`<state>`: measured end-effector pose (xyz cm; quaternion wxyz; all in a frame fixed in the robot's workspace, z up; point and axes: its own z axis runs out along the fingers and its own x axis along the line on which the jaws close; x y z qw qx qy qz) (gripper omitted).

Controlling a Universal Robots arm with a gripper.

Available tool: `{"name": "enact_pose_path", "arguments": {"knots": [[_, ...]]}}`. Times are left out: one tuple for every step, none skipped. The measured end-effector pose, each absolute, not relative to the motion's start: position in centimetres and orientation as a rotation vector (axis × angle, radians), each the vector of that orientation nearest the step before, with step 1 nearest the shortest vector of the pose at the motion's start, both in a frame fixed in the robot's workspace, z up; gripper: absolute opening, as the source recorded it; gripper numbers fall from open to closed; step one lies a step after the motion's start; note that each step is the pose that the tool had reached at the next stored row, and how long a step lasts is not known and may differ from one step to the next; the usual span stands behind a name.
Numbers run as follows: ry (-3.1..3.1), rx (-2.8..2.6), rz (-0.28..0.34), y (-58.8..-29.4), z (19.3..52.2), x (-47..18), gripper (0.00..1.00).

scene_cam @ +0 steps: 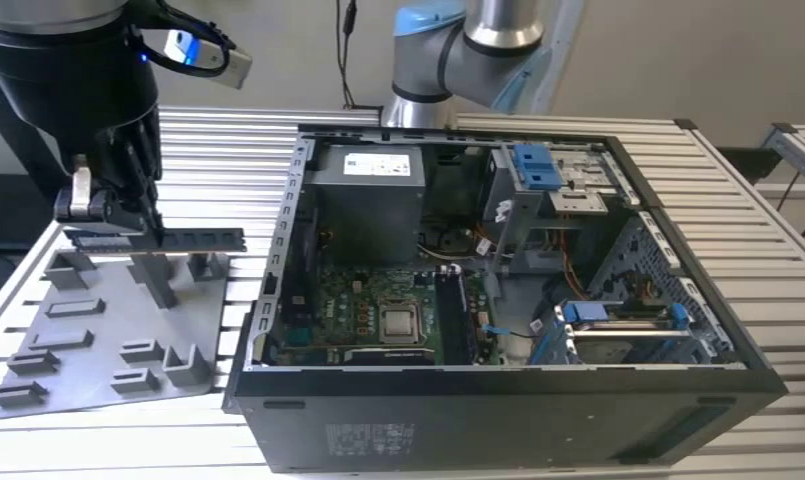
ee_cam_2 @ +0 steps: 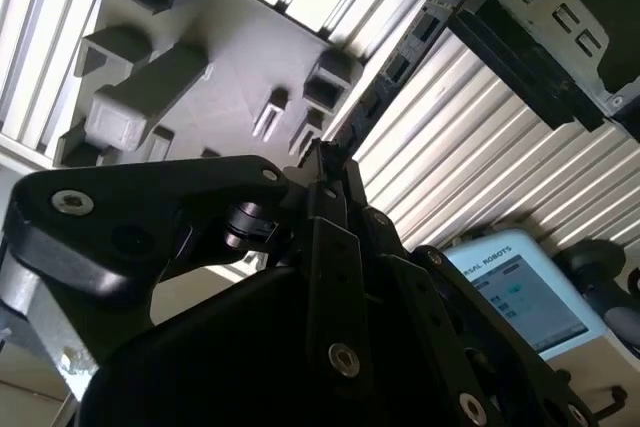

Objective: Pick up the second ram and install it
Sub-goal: 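Pick up the second ram and move it above second insertion slot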

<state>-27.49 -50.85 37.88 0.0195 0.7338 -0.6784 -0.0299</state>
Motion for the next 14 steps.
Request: {"name": "enact_pose_path", "arguments": {"knots": [[-2.106, 2.278, -0.091, -50.9, 37.9, -27.5, 0.15], [-2.106, 2.279, -0.090, -50.8, 37.9, -27.5, 0.15], [-2.108, 2.280, -0.087, -50.8, 37.9, -27.4, 0.15], [-2.109, 2.282, -0.083, -50.8, 37.9, -27.4, 0.15], [-2.111, 2.284, -0.078, -50.8, 37.9, -27.4, 0.15], [-2.114, 2.287, -0.073, -50.8, 37.9, -27.4, 0.15], [-2.115, 2.289, -0.068, -50.8, 37.9, -27.4, 0.15], [-2.116, 2.290, -0.066, -50.8, 37.9, -27.3, 0.15], [-2.116, 2.290, -0.066, -50.8, 37.9, -27.2, 0.15], [-2.116, 2.290, -0.066, -50.8, 37.9, -27.1, 0.15], [-2.116, 2.290, -0.066, -50.8, 37.9, -26.9, 0.15], [-2.116, 2.290, -0.066, -50.8, 37.9, -26.7, 0.15], [-2.116, 2.290, -0.066, -50.8, 37.9, -26.5, 0.15], [-2.116, 2.290, -0.067, -50.8, 37.9, -26.3, 0.15]]}}
